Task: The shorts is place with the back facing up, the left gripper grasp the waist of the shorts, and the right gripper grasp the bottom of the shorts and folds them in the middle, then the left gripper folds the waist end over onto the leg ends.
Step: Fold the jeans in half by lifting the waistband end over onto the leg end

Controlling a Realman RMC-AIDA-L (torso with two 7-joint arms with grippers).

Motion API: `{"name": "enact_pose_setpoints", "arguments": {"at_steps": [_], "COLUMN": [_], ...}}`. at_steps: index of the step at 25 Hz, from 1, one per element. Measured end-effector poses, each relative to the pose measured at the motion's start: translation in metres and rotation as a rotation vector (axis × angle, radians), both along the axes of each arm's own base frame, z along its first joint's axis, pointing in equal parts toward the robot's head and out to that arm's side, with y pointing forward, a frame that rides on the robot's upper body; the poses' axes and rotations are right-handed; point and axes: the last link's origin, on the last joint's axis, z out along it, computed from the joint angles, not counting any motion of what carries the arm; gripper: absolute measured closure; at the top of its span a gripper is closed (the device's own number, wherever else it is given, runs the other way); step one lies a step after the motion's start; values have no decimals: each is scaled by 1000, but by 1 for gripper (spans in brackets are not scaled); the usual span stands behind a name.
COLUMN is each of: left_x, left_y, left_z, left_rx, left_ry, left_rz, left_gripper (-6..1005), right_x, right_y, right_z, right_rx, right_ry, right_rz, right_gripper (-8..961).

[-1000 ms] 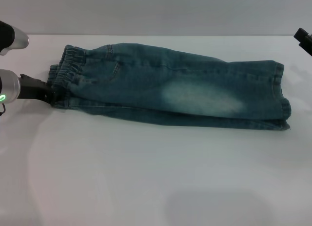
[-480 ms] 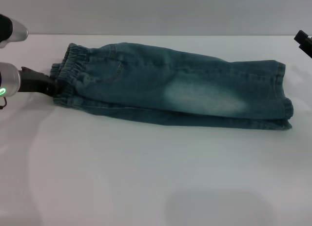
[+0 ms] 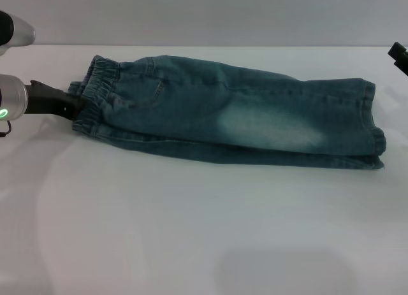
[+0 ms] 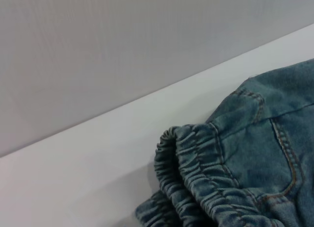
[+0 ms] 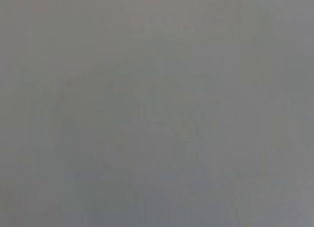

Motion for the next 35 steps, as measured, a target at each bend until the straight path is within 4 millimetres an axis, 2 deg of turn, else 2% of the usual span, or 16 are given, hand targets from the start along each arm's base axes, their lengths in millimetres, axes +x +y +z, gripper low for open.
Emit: {"name": "enact_pose_setpoints", "arguments": {"at_steps": [10,14,23,28,29,33,35], "left_x": [1,9,59,64,88,88,96], "left_y": [0,2,-1,-1,-4,-4,-5], "left_z": [1,4,9,9,12,12,12], "left_rx": [6,21,1,-1,-10,-10,-20], "left_ry": [-9,-42,-102,-110,-161,-161,-183], "left_rz": [-2,-25,-188,-203,-272,-272,-292], "left_gripper": [924,926,930,932,933,935,936], "right_x": [0,1,3,0,-2,-11,-16], "right_y": [3,3,11,19,21,27,29], "right_z": [2,1,-7,-17,-19,-28,-31], "right_rx": [10,8,-14,-55,-65,-102,-109], "right_ry": [-11,-20,-38,-56,-64,-96,-112], "right_rz": [-5,-13,-58,-82,-82,-53,-35], "right_gripper": [368,368,368,367,380,431,456]}}
